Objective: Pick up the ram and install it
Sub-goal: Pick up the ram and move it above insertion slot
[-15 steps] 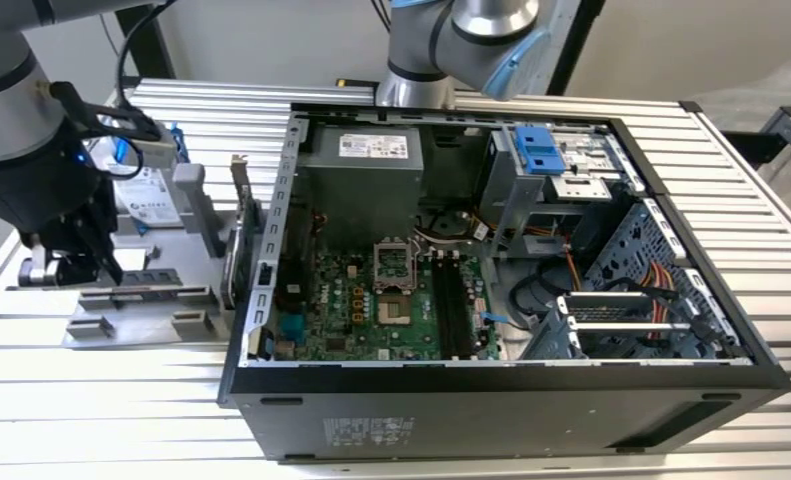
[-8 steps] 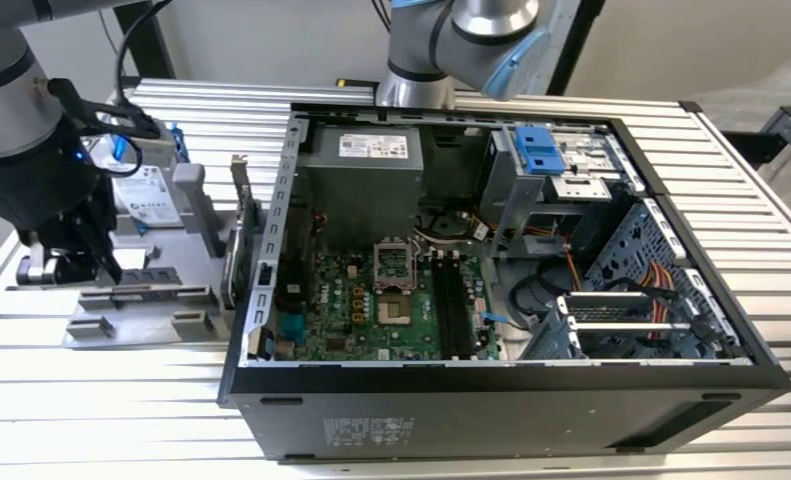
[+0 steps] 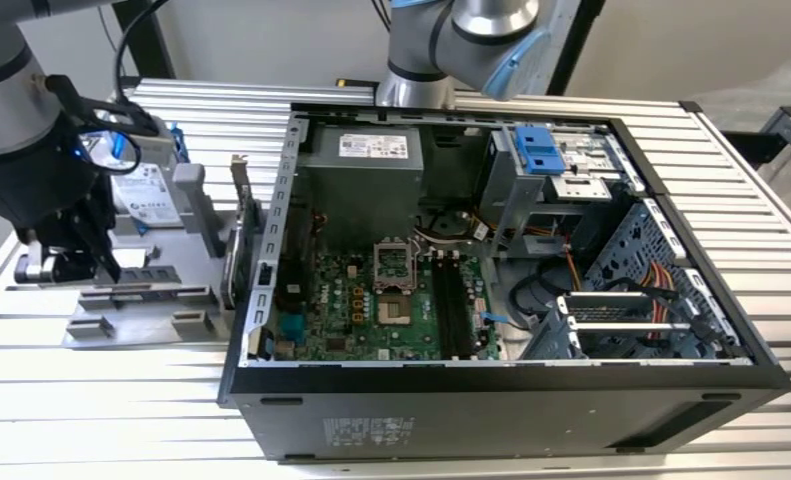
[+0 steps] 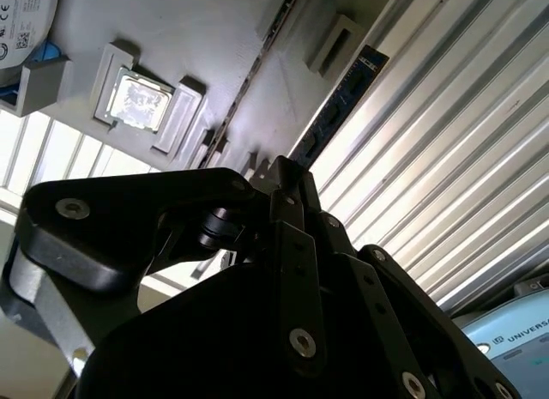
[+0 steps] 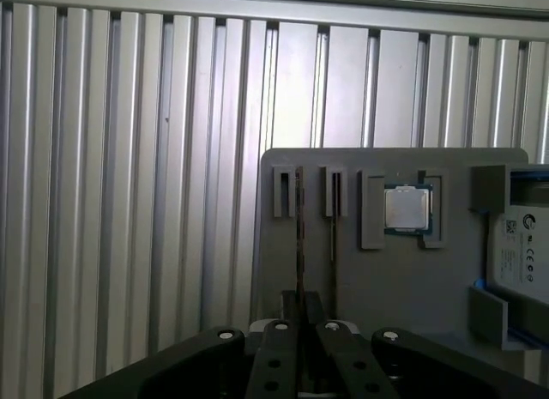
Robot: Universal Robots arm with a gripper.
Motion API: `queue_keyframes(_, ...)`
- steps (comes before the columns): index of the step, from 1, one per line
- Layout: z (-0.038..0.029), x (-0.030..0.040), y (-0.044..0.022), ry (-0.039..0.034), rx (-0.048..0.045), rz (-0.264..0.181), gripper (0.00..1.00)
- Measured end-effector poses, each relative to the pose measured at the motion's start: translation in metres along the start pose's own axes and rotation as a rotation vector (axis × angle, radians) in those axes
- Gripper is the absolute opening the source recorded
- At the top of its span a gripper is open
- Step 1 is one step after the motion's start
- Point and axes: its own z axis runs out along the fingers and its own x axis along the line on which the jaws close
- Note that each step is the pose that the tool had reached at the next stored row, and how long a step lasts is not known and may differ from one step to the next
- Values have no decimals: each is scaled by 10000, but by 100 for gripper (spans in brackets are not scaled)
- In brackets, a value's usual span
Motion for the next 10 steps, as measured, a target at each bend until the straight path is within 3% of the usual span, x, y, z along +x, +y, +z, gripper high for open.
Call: queue_keyframes(10, -28, -1, 2, 0, 0, 0, 0)
